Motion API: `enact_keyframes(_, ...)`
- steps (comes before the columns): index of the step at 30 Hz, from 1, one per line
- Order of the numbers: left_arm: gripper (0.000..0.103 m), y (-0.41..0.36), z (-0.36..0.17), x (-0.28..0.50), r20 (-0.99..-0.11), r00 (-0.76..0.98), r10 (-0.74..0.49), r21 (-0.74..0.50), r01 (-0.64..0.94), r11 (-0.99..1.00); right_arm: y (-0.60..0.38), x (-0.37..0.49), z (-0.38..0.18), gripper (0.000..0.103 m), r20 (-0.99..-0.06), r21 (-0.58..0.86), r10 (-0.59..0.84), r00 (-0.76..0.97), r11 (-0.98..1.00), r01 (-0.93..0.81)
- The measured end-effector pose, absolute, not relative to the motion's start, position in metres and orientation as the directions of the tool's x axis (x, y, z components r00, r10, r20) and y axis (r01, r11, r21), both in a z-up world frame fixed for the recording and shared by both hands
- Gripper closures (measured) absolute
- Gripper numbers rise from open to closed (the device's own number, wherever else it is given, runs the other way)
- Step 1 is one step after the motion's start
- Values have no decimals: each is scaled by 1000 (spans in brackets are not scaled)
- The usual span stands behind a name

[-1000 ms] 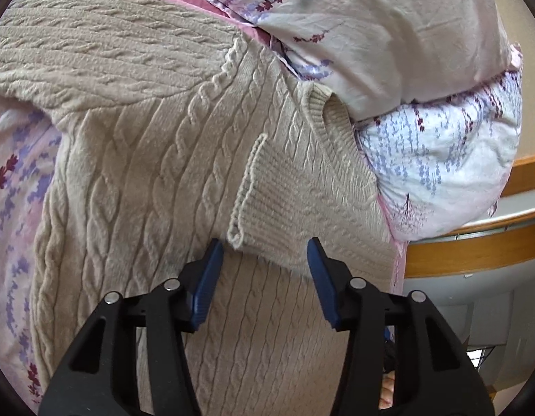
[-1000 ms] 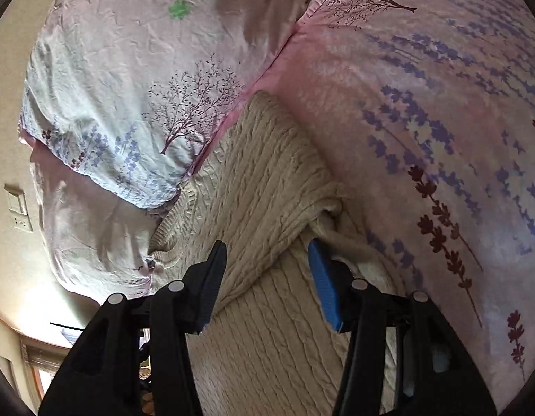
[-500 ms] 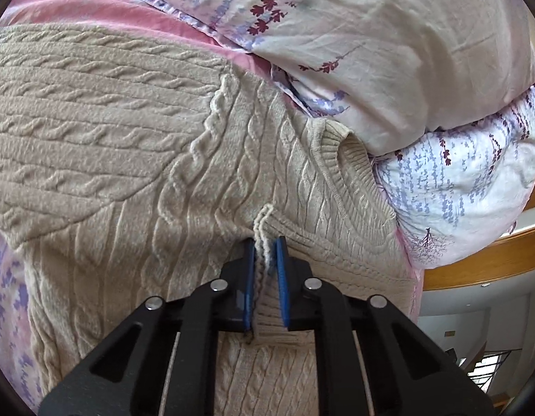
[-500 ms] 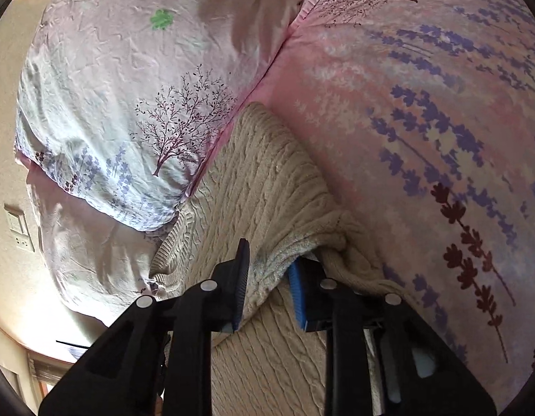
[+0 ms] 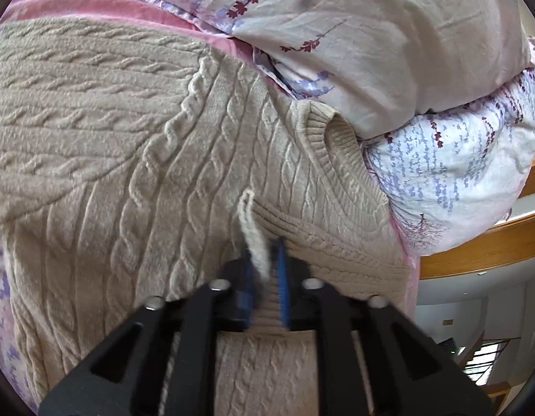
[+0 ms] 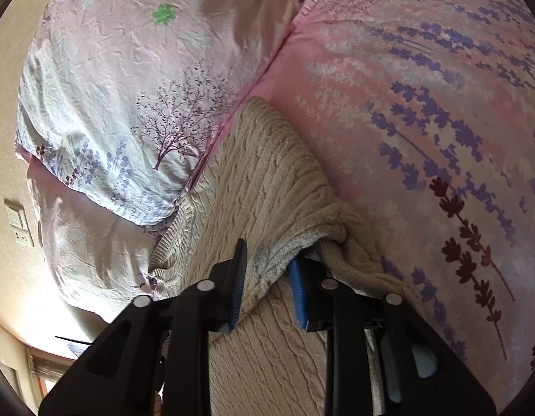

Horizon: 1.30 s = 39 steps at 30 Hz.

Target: Fold small clothes

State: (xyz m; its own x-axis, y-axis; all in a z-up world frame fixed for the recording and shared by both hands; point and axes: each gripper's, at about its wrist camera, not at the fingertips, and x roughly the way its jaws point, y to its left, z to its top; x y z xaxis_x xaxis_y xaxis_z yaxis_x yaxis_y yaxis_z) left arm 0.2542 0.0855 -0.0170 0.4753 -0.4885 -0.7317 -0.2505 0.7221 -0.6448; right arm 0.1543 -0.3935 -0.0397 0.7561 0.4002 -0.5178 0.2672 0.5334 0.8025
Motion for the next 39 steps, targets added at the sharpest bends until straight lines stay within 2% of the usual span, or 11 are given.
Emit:
enact_keyframes(1, 98, 85, -16, 256, -731, 480, -485, -640, -234, 732, -392, 154, -37, 93, -509, 798, 391, 766, 548, 251)
enact_keyframes(7, 98, 88, 32, 277, -630, 613, -477, -648, -75, 758, -389, 136, -11, 94, -375, 817, 343, 862, 562, 132)
enact_keyframes(12, 98, 84, 9, 289, -717, 546, -434, -572, -104, 814, -386, 152, -40, 93, -522, 772, 353, 776, 583, 254)
enact_keyframes(14, 98, 83, -4, 285, -745, 512, -428, -556, -121, 823, -387, 150, -44, 92, -536, 771, 377, 755, 583, 256)
enact_keyframes(16, 97, 86, -8, 281, -747, 502, -437, -559, -117, 821, -388, 142, -35, 85, -568, 742, 363, 738, 613, 270)
enact_keyframes(20, 93, 90, -2, 279, -756, 505, -417, -535, -109, 838, -391, 114, -3, 73, -574, 645, 180, 799, 701, 305)
enact_keyframes(22, 88, 93, 2, 276, -762, 510, -398, -516, -108, 850, -385, 118, 13, 50, -567, 578, 131, 814, 767, 278)
enact_keyframes(29, 86, 90, -3, 279, -761, 509, -402, -525, -119, 843, -336, 177, 1, 50, -688, 421, 178, 704, 888, 187)
enact_keyframes(31, 79, 96, -1, 272, -756, 507, -415, -533, -108, 839, -327, 184, -11, 46, -735, 350, 143, 663, 917, 190)
enact_keyframes(34, 58, 114, 11, 252, -736, 516, -438, -553, -85, 829, -311, 185, -8, 43, -755, 243, 74, 652, 954, 173)
enact_keyframes(39, 50, 178, 27, 196, -705, 575, -415, -583, -137, 801, -288, 179, 5, 37, -732, 211, 80, 677, 971, 114)
